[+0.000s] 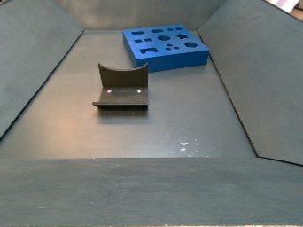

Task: Pick up the square-circle object. Move up. Move to above the board. Insert the square-circle object.
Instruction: Insert the square-circle object.

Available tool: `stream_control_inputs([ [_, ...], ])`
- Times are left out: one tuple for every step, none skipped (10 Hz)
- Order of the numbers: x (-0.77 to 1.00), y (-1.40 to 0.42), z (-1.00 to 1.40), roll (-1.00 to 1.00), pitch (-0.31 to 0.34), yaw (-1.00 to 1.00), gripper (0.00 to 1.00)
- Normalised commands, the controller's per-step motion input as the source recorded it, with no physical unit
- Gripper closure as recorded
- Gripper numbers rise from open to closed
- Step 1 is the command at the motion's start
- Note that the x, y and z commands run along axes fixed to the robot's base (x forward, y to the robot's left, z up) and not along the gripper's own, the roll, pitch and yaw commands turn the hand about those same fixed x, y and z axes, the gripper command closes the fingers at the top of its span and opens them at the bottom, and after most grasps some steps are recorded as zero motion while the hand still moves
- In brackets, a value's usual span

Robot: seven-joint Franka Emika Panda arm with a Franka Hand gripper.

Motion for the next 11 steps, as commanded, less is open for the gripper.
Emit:
stream_control_inputs([
  [-0.13,-0.33,-0.4,0.05,0.043,0.87,1.0],
  [-0.1,-0.3,-0.4,0.03,0.041,0.89,1.0],
  [-0.06,-0.31,-0.46,0.0,0.079,0.84,1.0],
  [-0.05,-0.32,-0.48,0.0,0.086,0.81,1.0],
  [-0.02,-0.37,-0.51,0.0,0.103,0.73,1.0],
  [0.0,-0.46,-0.54,0.0,0.107,0.61,1.0],
  [0.0,-0.52,-0.55,0.0,0.094,0.58,1.0],
  [-0.02,-0.56,-0.53,0.0,0.076,0.55,1.0],
  [-0.02,-0.59,-0.53,0.0,0.063,0.53,1.0],
  [-0.06,-0.6,-0.46,0.0,0.014,0.53,1.0],
  [-0.26,-0.41,-0.07,0.06,-0.114,0.46,1.0],
])
